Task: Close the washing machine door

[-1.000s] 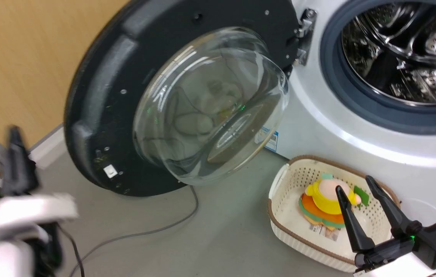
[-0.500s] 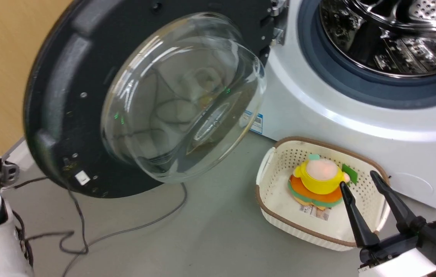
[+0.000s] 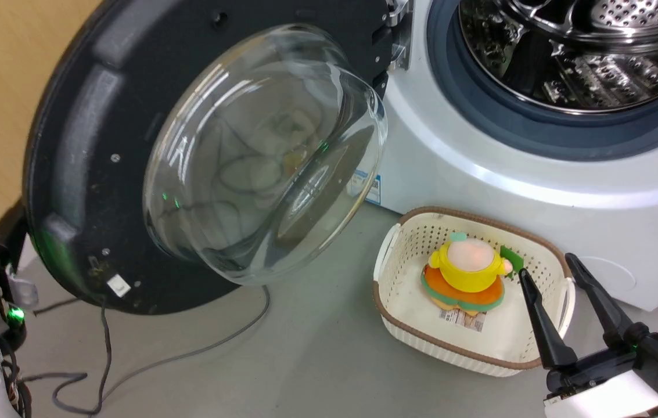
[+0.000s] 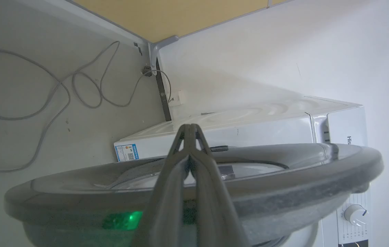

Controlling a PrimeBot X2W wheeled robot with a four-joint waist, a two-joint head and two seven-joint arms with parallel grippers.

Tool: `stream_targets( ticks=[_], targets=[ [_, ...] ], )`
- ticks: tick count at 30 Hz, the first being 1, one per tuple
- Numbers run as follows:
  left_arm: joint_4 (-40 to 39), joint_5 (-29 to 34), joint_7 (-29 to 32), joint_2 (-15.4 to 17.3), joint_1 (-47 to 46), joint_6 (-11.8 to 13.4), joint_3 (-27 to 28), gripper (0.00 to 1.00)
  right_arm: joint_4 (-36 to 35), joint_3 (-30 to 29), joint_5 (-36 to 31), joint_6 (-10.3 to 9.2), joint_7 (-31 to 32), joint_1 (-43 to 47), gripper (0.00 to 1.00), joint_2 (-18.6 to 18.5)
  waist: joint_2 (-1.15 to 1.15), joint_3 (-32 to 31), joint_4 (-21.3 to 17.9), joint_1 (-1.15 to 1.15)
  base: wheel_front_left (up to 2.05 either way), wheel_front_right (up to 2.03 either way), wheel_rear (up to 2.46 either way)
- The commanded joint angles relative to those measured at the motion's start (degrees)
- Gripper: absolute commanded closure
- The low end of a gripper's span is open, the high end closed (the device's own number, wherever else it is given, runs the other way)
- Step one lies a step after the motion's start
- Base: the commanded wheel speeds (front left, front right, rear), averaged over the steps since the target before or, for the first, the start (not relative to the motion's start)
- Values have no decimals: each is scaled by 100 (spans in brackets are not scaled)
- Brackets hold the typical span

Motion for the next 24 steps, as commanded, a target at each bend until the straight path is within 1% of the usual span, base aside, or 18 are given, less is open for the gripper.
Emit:
stream_targets(
  ticks=[1, 6, 12, 13, 16, 18, 21, 24],
  targets=[
    [-40, -61, 205, -27, 194, -21, -90, 100, 21, -32, 14, 5, -25, -80, 0, 75, 0, -88, -32, -1, 0, 0, 0],
    [-280, -101, 642, -95, 527, -25, -309, 100, 65, -134, -5, 5, -25, -33, 0, 224, 0, -292, -108, -1, 0, 0, 0],
    [-808, -182, 1020, -364, 1048, 52, -527, 100, 107, -278, -26, 5, -25, 110, 0, 416, 0, -564, -258, -1, 0, 0, 0],
    [-808, -182, 1020, -364, 1048, 52, -527, 100, 107, -278, -26, 5, -25, 110, 0, 416, 0, -564, -258, -1, 0, 0, 0],
    [-1171, -424, 1247, -602, 1299, 128, -599, 100, 116, -325, -35, 5, -25, 179, 0, 478, 0, -667, -368, -1, 0, 0, 0],
    [-1445, -625, 1461, -724, 1482, 222, -706, 100, 120, -373, -41, 5, -25, 221, 0, 512, 0, -717, -449, -1, 0, 0, 0],
    [-1870, -742, 1664, -825, 1789, 346, -971, 100, 130, -438, -33, 5, -25, 286, 0, 559, 0, -775, -582, -1, 0, 0, 0],
    [-2229, -831, 1720, -888, 2072, 477, -1285, 100, 136, -430, -41, 5, -25, 326, 0, 601, 0, -815, -750, -1, 0, 0, 0]
  ],
)
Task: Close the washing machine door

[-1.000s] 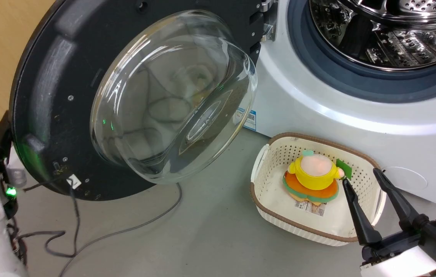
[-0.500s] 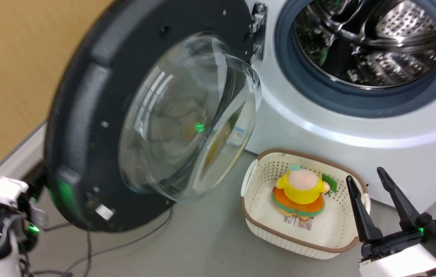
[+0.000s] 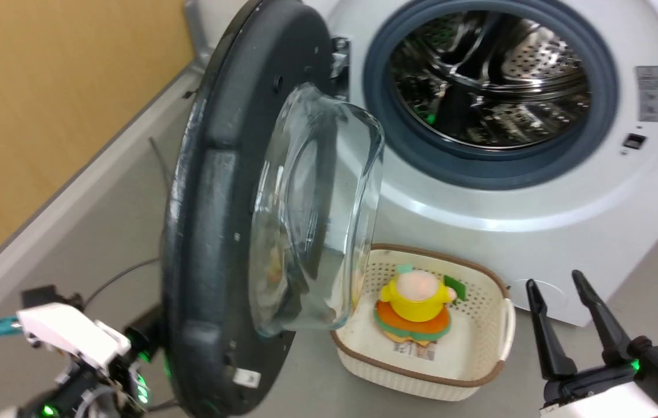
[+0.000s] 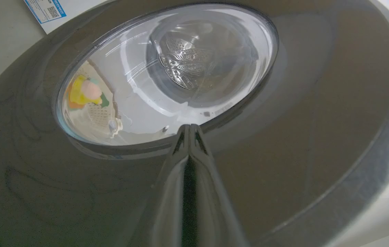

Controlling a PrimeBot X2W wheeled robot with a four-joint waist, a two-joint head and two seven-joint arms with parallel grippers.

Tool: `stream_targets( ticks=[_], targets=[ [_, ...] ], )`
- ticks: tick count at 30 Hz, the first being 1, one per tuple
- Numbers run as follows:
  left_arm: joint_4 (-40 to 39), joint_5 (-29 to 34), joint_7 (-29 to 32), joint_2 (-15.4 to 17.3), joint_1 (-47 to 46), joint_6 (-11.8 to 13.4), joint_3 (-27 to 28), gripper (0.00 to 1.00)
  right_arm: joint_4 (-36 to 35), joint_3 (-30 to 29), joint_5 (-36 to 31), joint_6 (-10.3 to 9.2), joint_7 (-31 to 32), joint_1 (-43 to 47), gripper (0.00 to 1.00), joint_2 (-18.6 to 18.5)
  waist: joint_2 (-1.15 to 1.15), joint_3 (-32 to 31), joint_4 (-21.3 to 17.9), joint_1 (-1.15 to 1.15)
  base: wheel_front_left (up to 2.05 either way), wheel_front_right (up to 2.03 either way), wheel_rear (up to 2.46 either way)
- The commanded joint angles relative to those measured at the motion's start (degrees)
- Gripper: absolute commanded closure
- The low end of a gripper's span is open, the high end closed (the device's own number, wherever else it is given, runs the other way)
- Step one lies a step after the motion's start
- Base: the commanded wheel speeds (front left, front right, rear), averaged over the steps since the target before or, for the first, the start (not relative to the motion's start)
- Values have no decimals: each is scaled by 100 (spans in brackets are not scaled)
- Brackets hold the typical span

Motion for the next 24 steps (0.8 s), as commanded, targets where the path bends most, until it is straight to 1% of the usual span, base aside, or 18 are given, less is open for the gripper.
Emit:
stream_targets(
  ticks=[1, 5, 9, 10, 16, 17, 24],
  targets=[
    [-152, -34, 6, -42, 182, 22, -158, 100, 8, 15, -34, 5, -25, 68, 0, 44, 0, -46, -172, 0, 0, 0, 0],
    [-500, -213, -106, -67, 575, 62, -620, 100, 37, 58, -38, 5, -25, 68, 0, 50, 0, -66, -482, 0, 0, 0, 0],
    [-634, -532, -457, -72, 850, 106, -1185, 100, 62, 142, -52, 5, -25, 50, 0, -42, 0, -18, -861, 0, 0, 0, 0],
    [-606, -720, -840, -73, 930, 75, -1559, 100, 67, 139, -37, 5, -25, 24, 0, -109, 0, 55, -1196, 0, 0, 0, 0],
    [-240, -937, -1595, -73, 744, -139, -2259, 100, 47, 153, -16, 5, -25, -40, 0, -165, 0, 251, -1896, 0, 0, 0, 0],
    [133, -1242, -2323, -74, 329, -339, -2750, 100, 45, 170, 7, 5, -25, -106, 0, -181, 0, 433, -2445, 0, 0, 0, 0],
    [770, -1502, -3504, -74, -469, -514, -3083, 100, 43, 154, 47, 5, -25, -208, 0, -123, 0, 694, -3076, 0, 0, 0, 0]
  ],
)
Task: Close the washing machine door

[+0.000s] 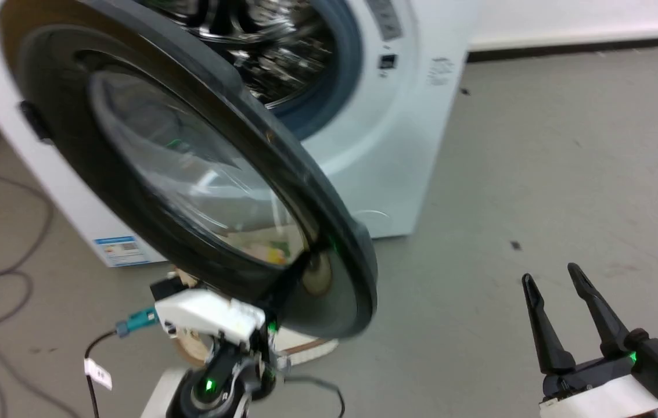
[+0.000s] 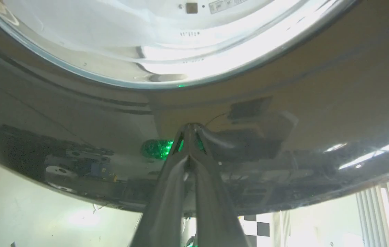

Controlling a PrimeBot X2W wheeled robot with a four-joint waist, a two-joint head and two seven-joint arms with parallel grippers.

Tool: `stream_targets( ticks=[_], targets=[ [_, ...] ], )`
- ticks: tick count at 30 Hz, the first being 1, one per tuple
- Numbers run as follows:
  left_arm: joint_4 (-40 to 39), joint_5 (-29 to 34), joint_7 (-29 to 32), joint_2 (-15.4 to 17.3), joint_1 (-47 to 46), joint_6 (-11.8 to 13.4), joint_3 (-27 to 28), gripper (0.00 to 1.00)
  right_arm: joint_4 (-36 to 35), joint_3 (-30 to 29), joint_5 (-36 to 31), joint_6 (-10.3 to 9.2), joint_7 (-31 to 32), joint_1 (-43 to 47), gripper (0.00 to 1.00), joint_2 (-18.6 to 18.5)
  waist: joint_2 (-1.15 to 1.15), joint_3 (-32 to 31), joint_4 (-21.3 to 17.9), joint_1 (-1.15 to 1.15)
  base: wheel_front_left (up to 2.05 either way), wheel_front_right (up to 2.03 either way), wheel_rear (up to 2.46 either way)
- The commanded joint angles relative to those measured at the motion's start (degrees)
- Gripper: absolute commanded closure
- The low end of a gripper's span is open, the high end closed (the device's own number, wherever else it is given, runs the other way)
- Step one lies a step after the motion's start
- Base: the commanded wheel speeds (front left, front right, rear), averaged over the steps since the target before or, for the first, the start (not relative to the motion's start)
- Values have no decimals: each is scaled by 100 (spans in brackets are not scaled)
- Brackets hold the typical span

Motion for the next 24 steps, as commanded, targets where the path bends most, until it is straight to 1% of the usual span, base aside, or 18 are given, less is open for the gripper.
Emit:
stream_targets(
  ticks=[1, 6, 10, 13, 16, 20, 24],
  targets=[
    [144, -86, -244, 3, -303, -79, -72, 100, -10, 5, 22, 5, -25, -79, 0, 41, 0, 237, -367, 0, 0, 0, 0],
    [744, -275, -931, 3, -1092, -214, -271, 100, 5, 25, 34, 5, -25, -124, 0, 102, 0, 355, -605, 0, 0, 0, 0],
    [1322, -539, -1493, 3, -1766, -320, -369, 100, 33, 72, 40, 5, -25, -188, 0, 130, 0, 394, -710, 0, 0, 0, 0],
    [1774, -639, -1769, 3, -2179, -421, -481, 100, 61, 103, 38, 5, -25, -238, 0, 156, 0, 396, -744, 0, 0, 0, 0],
    [2169, -690, -1871, 3, -2452, -551, -632, 100, 75, 101, 33, 5, -25, -248, 0, 174, 0, 370, -714, 0, 0, 0, 0],
    [2523, -768, -1825, 3, -2574, -735, -862, 100, 61, 73, 31, 5, -25, -204, 0, 166, 0, 303, -574, 0, 0, 0, 0],
    [2741, -536, -1787, 26, -2478, -895, -1150, 100, 39, 22, 24, 5, -25, -147, 0, 159, 0, 179, -351, 0, 0, 0, 0]
  ],
)
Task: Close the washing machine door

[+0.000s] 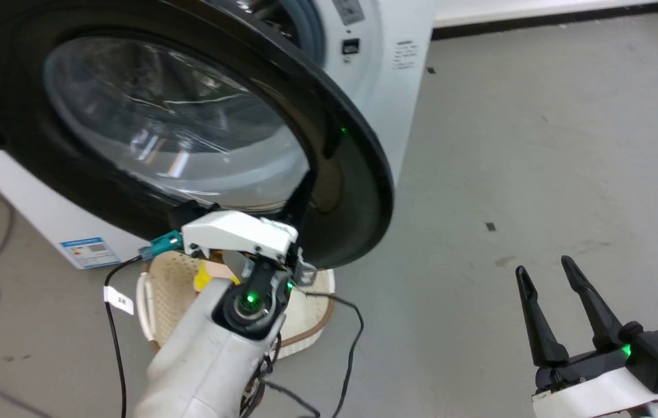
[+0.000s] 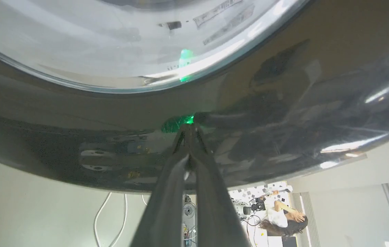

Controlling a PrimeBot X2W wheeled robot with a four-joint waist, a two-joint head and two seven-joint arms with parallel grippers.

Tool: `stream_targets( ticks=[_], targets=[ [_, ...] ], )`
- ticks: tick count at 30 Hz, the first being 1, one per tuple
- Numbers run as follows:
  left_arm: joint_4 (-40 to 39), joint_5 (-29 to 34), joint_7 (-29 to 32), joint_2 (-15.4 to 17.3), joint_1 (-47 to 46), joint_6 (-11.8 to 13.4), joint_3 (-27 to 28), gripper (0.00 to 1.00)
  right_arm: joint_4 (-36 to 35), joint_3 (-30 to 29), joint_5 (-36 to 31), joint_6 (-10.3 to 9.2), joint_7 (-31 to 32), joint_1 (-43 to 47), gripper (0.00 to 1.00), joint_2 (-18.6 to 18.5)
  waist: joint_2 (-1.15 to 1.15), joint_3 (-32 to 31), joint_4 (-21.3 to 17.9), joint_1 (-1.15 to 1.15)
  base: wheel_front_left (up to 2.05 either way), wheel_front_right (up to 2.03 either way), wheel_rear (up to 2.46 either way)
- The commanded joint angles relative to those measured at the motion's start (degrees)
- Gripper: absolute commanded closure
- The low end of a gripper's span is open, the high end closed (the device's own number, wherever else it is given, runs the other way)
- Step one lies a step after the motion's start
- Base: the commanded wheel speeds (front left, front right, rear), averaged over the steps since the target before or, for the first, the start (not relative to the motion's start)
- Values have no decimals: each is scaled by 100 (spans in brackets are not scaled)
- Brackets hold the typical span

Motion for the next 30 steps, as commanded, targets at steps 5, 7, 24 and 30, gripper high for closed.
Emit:
stream_targets(
  ticks=[5, 7, 24, 30],
  targets=[
    [19, 1046, -316, 354, 315, -206, -679, 100, -15, -66, -13, 5, -25, 99, 0, -18, 0, -315, 486, 0, 0, 0, 0],
    [-75, 1603, -542, 605, 431, -224, -975, 100, -24, -86, -14, 5, -25, 137, 0, -33, 0, -410, 640, 0, 0, 0, 0],
    [-2731, 6803, -987, 1630, 2287, 1225, 487, 66, -183, -85, 13, 5, -25, 386, 0, -124, 0, -835, 1507, 0, 0, 0, 0],
    [-3126, 7540, -988, 1440, 3028, 1311, 905, 0, -187, -11, 27, 5, -25, 412, 0, -139, 0, -865, 1557, 0, 0, 0, 0]
  ],
)
